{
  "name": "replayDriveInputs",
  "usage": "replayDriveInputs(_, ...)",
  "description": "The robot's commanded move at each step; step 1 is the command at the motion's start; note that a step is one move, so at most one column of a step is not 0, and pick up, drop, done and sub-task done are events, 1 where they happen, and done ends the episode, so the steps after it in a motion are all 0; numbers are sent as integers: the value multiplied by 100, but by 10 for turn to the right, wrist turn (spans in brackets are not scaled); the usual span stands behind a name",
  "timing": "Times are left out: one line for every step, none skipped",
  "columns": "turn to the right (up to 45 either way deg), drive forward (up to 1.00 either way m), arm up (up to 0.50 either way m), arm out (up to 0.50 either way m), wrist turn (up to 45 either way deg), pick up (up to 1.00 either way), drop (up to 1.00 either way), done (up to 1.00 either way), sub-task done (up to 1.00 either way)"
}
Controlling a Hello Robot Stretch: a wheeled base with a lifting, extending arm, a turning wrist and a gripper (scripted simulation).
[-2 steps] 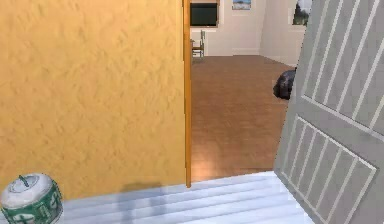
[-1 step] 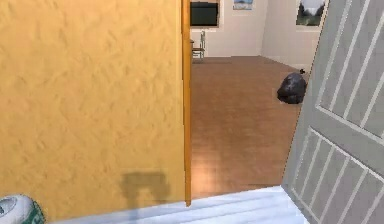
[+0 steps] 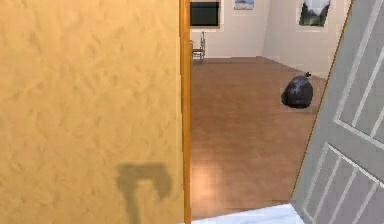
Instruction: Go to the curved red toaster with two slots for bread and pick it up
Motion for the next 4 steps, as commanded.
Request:
replayDriveInputs(210,0,0,0,0,0,0,0,0)
replayDriveInputs(0,50,0,0,0,0,0,0,0)
replayDriveInputs(-60,0,0,0,0,0,0,0,0)
replayDriveInputs(0,80,0,0,0,0,0,0,0)
